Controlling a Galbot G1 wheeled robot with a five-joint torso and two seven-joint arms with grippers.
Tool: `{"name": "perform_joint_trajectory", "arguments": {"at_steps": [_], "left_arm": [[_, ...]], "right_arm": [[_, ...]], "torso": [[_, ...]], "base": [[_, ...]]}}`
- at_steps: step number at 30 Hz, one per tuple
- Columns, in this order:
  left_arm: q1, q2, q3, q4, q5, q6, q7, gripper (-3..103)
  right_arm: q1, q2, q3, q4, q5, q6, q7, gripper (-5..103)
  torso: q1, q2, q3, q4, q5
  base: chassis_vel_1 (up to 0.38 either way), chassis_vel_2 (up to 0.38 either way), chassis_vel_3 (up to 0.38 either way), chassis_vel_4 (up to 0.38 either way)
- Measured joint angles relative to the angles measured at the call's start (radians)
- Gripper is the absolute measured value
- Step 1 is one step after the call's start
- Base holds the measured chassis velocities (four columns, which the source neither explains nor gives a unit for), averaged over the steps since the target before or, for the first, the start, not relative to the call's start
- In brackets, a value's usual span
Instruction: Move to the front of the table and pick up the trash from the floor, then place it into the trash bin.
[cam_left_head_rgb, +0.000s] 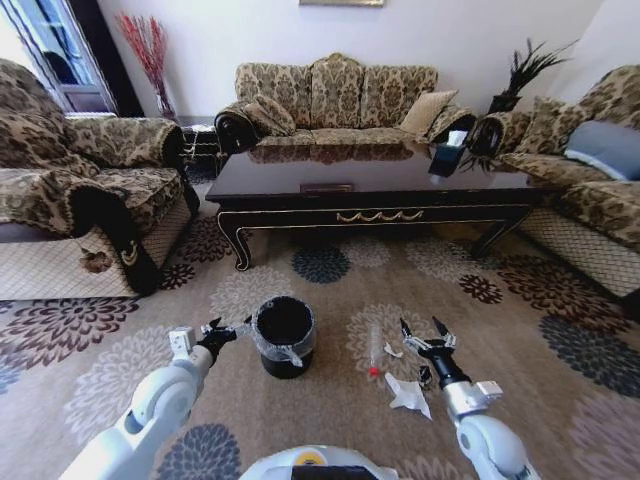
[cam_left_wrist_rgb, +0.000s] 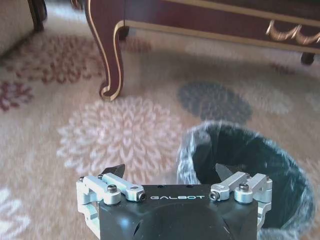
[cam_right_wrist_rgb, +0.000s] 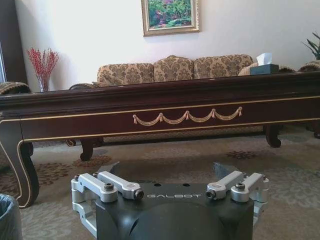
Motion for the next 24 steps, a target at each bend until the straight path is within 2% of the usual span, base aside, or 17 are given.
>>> {"name": "perform_joint_trajectory", "arguments": {"at_steps": [6,8,10,11,12,14,15,16,19,24], "left_arm": [[-0.072,0.021,0.031,0.030,-0.051,0.013,-0.016,100],[-0.121,0.027,0.060,0.036,-0.095,0.021,-0.034,100],[-0.177,0.029,0.093,0.053,-0.164,0.044,-0.082,100],[-0.207,0.028,0.107,0.063,-0.213,0.066,-0.129,100],[-0.207,0.028,0.107,0.063,-0.213,0.066,-0.129,100],[-0.248,0.023,0.126,0.081,-0.290,0.109,-0.209,102],[-0.269,0.023,0.136,0.093,-0.322,0.123,-0.245,100],[-0.282,0.025,0.144,0.103,-0.335,0.126,-0.258,100],[-0.312,0.030,0.168,0.124,-0.356,0.133,-0.274,96],[-0.386,0.027,0.242,0.173,-0.382,0.133,-0.288,98]], "right_arm": [[0.003,0.009,-0.007,0.000,-0.001,0.000,0.000,100],[0.003,0.011,-0.007,0.000,-0.001,0.000,0.000,100],[0.002,0.014,-0.005,0.001,-0.002,0.001,0.003,100],[0.002,0.016,-0.002,0.001,-0.003,0.001,0.005,100],[0.002,0.016,-0.002,0.001,-0.003,0.001,0.005,100],[-0.002,0.020,0.002,0.001,-0.006,0.002,0.007,100],[-0.005,0.024,0.005,-0.001,-0.015,0.005,0.007,100],[-0.006,0.027,0.007,-0.006,-0.025,0.010,0.006,100],[-0.008,0.032,0.008,-0.011,-0.034,0.017,0.005,100],[-0.002,0.035,0.007,-0.012,-0.026,0.017,0.006,100]], "torso": [[0.000,0.000,0.000,0.0004,-0.0002],[0.000,0.000,0.000,0.0004,-0.0001],[0.000,0.000,0.000,0.0002,0.0000],[0.000,0.000,0.000,0.0001,0.0000],[0.000,0.000,0.000,0.0001,0.0000],[0.000,0.000,0.000,0.0001,-0.0001],[0.000,0.000,0.000,0.0002,-0.0002],[0.000,0.000,0.000,0.0002,-0.0001],[0.000,0.000,0.000,0.0004,0.0000],[0.000,0.000,0.000,0.0004,0.0000]], "base": [[0.000,0.000,0.000,0.000],[0.000,0.000,0.000,0.000],[0.000,0.000,0.000,0.000],[0.000,0.000,0.000,0.000],[0.000,0.000,0.000,0.000],[0.000,0.000,0.000,0.000],[0.000,0.000,0.000,0.000],[0.000,0.000,0.000,0.000],[0.000,0.000,0.000,0.000],[0.000,0.000,0.000,0.000]]}}
